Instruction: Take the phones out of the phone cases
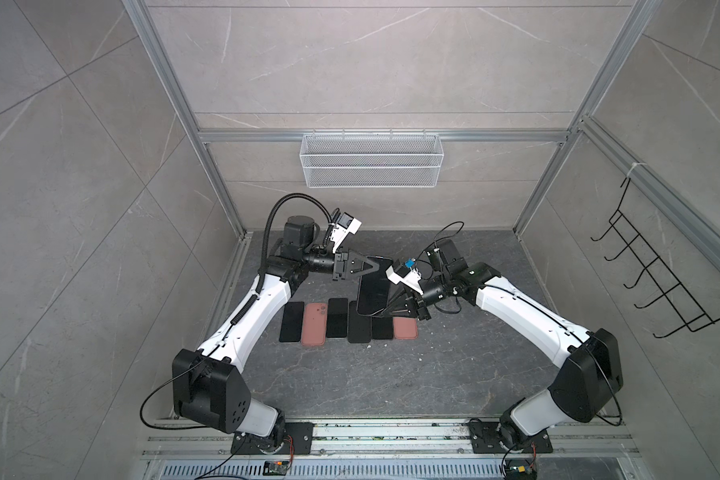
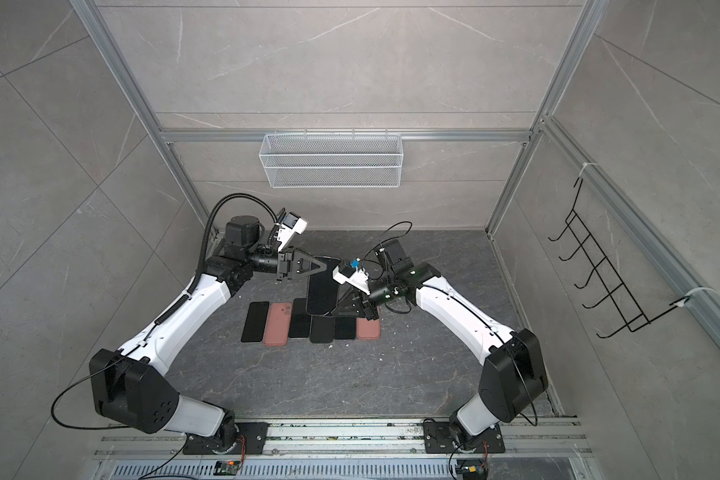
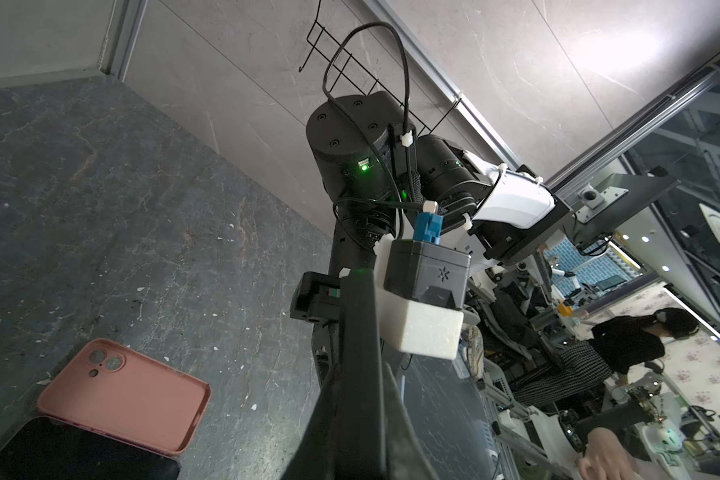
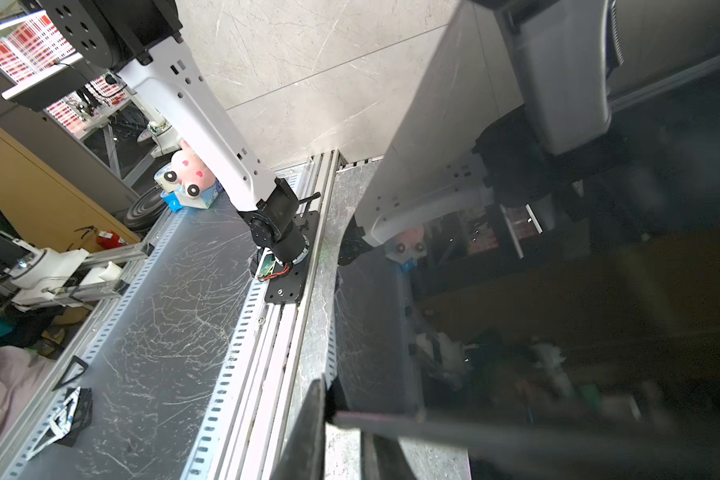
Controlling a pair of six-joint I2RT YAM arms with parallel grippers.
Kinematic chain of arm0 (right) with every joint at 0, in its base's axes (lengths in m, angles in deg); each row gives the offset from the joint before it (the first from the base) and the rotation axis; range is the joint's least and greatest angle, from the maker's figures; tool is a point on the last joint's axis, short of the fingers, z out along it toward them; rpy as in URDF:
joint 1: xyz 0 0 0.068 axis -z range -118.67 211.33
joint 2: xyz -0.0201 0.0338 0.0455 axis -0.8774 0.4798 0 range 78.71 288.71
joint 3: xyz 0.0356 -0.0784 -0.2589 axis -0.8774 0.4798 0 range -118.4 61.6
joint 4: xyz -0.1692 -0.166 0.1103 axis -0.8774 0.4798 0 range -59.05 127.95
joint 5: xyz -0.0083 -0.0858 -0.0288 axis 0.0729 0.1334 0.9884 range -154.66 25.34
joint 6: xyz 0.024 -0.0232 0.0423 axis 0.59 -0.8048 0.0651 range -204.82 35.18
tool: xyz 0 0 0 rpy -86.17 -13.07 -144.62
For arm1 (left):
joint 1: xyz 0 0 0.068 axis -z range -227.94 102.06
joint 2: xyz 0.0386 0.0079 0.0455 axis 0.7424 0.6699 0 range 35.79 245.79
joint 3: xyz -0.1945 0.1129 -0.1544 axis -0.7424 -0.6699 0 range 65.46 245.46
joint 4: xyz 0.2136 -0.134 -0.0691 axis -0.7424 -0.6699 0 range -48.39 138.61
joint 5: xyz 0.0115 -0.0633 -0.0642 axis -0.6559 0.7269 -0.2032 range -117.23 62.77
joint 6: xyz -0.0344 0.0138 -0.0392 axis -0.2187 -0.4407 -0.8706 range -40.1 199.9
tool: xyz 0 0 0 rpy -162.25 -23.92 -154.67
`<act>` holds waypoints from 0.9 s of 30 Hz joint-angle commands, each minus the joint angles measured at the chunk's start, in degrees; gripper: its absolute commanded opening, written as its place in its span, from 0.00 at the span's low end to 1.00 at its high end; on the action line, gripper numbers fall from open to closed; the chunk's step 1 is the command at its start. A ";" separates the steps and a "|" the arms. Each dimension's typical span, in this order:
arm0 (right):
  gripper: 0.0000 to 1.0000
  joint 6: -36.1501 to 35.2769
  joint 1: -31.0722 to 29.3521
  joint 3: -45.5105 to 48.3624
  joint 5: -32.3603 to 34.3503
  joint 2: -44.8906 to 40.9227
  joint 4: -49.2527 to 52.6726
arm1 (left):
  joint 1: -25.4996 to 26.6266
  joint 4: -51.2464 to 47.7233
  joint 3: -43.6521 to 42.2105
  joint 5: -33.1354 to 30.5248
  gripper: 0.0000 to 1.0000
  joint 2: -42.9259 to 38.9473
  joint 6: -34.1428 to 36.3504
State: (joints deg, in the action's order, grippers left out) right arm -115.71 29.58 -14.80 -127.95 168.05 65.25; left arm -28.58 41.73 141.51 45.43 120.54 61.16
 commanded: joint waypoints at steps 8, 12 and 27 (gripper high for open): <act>0.00 4.70 -2.97 7.74 1.83 -5.65 -35.35 | 5.60 40.12 -11.39 -13.30 0.00 5.56 -37.68; 0.00 15.14 -0.98 13.47 5.54 -5.26 -53.31 | 6.64 46.36 -13.78 -16.31 0.00 6.57 -44.93; 0.17 47.06 0.28 40.96 27.62 -19.37 -80.40 | 6.40 57.11 -17.78 -29.93 0.00 3.33 -58.10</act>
State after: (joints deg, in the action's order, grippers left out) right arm -79.45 29.91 23.18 -107.03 152.51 -5.93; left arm -23.03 90.65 124.81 20.82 127.41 9.21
